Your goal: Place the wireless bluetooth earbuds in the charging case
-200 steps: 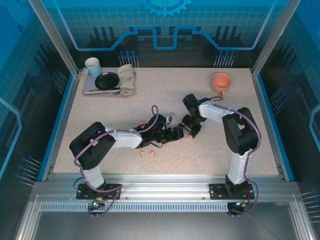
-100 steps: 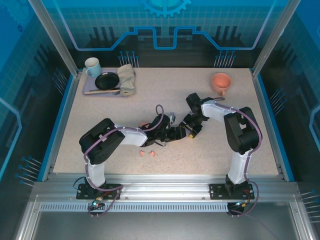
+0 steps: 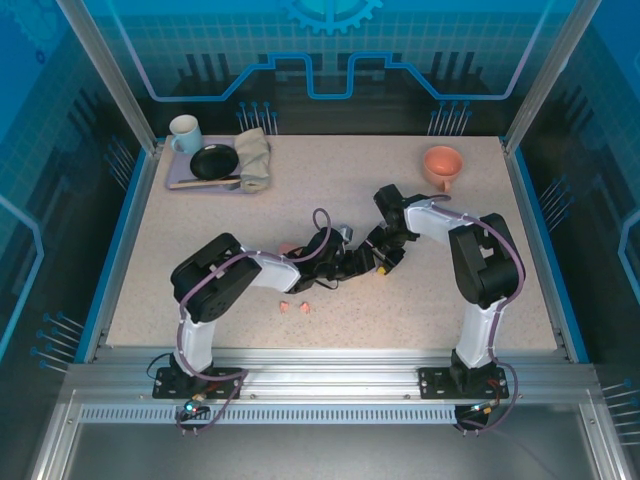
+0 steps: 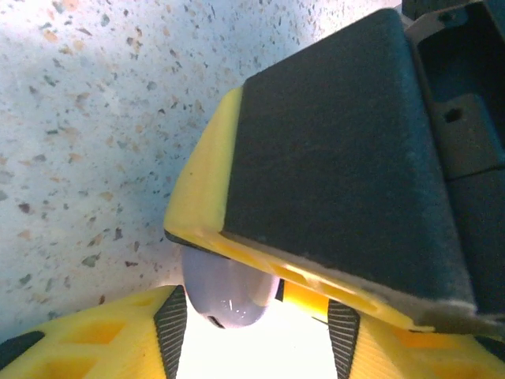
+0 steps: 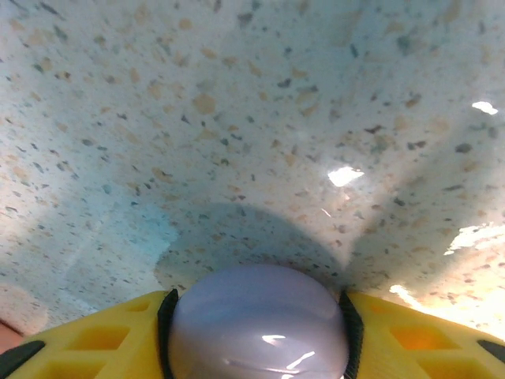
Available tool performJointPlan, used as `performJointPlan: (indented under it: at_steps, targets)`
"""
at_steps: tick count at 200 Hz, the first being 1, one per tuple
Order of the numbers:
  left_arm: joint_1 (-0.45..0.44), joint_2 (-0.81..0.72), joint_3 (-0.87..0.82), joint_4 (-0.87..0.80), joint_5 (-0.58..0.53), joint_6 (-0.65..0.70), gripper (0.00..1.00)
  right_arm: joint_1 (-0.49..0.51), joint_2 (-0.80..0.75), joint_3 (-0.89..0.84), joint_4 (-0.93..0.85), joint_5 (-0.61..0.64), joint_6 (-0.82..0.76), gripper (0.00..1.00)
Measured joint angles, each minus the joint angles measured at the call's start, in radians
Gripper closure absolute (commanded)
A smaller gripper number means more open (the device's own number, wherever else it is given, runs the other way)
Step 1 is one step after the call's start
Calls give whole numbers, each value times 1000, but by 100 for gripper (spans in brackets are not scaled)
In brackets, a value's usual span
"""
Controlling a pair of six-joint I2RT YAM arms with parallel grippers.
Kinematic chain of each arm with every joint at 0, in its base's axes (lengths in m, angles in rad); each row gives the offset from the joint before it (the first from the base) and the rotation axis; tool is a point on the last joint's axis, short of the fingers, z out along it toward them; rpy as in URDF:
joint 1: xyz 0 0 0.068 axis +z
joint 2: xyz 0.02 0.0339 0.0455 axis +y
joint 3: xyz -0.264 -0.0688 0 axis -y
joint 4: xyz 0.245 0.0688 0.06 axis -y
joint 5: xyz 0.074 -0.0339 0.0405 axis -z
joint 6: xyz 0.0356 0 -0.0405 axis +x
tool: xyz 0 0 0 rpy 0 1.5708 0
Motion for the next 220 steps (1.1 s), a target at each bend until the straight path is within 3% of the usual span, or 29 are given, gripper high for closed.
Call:
performJointPlan:
  at_steps: [173,220]
  targets:
    - [-1,60,-30,154,-58,-131,76,-5,0,-1,29,0,5,47]
    - [-1,69,-31,178,-69,-145,80,-6,0,-2,36,-7,-3,36]
